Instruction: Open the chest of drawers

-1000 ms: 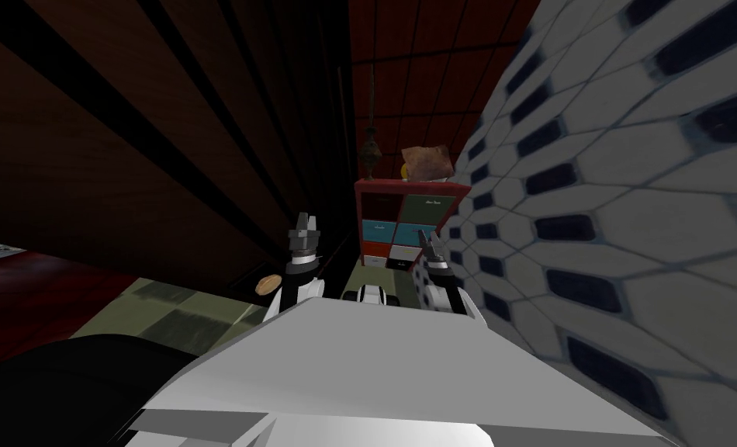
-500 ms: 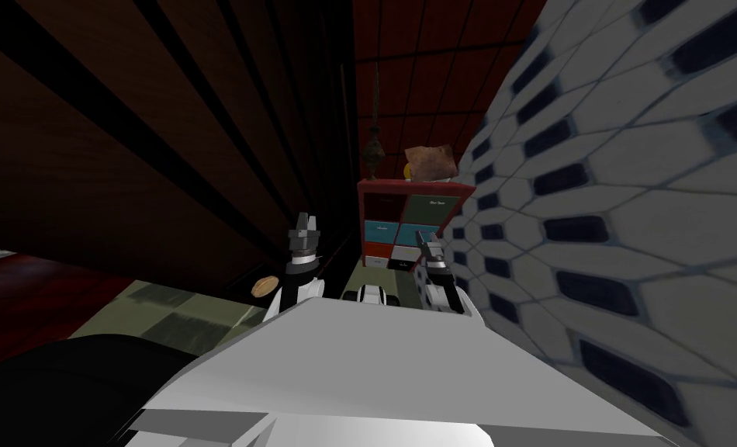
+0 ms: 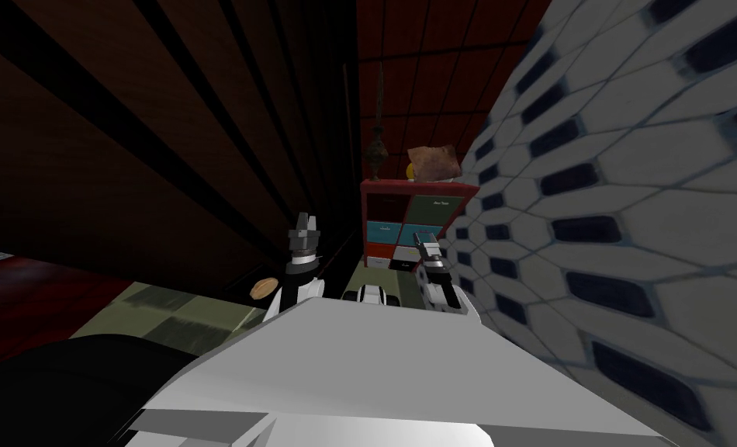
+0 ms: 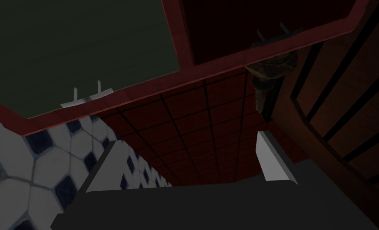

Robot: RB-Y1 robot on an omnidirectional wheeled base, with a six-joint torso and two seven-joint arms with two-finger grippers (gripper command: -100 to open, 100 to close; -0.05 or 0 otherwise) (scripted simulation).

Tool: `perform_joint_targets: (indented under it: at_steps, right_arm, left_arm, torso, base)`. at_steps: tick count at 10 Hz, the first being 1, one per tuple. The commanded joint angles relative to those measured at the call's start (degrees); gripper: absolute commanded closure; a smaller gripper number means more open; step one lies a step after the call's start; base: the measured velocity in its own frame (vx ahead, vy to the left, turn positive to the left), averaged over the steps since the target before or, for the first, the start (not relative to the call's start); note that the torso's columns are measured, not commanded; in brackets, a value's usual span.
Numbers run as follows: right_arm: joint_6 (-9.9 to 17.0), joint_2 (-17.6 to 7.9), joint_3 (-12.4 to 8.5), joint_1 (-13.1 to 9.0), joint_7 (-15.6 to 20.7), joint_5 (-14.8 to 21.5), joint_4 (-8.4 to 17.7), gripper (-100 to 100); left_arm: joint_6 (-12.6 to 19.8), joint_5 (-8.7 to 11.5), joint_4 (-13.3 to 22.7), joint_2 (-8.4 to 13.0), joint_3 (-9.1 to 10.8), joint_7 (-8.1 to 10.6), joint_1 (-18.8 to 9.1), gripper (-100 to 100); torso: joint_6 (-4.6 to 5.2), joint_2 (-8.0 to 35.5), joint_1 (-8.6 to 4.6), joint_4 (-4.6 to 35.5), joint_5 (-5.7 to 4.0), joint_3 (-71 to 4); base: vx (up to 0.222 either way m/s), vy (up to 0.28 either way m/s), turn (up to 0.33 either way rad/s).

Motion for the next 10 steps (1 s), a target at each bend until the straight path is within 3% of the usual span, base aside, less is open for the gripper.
perform_joint_targets:
  at_steps: [1, 3, 4, 6, 7, 9, 10]
  right_arm:
    - [-0.2, -0.4, -0.3, -1.5, 4.1, 0.4, 3.1, -100]
    - [-0.2, -0.4, -0.3, -1.5, 6.4, 0.4, 3.1, -100]
    - [-0.4, -0.6, -0.6, -2.8, 8.6, 0.7, 5.8, -100]
    - [-0.4, -0.6, -0.6, -2.8, 10.8, 0.7, 5.8, -100]
    - [-0.6, -0.8, -0.9, -4.1, 13.1, 1.1, 8.5, -100]
    - [-0.6, -0.8, -0.9, -4.1, 15.2, 1.1, 8.5, -100]
    - [-0.8, -0.9, -1.1, -5.5, 17.4, 1.5, 11.3, -100]
  left_arm:
    - [0.0, 0.0, 0.0, 0.0, 0.0, 0.0, 0.0, 0]
    - [0.0, 0.0, 0.0, 0.0, 0.0, 0.0, 0.0, 0]
    - [0.0, 0.0, 0.0, 0.0, 0.0, 0.0, 0.0, 0]
    - [0.0, 0.0, 0.0, 0.0, 0.0, 0.0, 0.0, 0]
    - [0.0, 0.0, 0.0, 0.0, 0.0, 0.0, 0.0, 0]
    - [0.0, 0.0, 0.0, 0.0, 0.0, 0.0, 0.0, 0]
    - [0.0, 0.0, 0.0, 0.0, 0.0, 0.0, 0.0, 0]
  torso:
    - [0.0, 0.0, -0.13, 0.0, -0.04, 0.0]
    - [0.01, 0.0, -0.01, 0.0, -0.01, 0.0]
    - [0.0, 0.1, -0.12, 0.0, -0.03, 0.0]
    - [0.0, 0.0, 0.01, 0.0, 0.0, 0.0]
    - [0.0, 0.0, -0.12, 0.0, -0.03, 0.0]
    - [0.0, 0.0, -0.02, 0.0, -0.01, 0.0]
    - [0.0, 0.0, -0.12, 0.0, -0.04, 0.0]
  base:
    - [0.022, 0.063, -0.021]
    - [0.013, 0.05, -0.011]
    - [0.01, 0.062, -0.026]
    - [0.005, 0.054, -0.009]
    - [0.019, 0.059, -0.029]
    - [0.016, 0.048, -0.006]
    - [0.021, 0.056, -0.017]
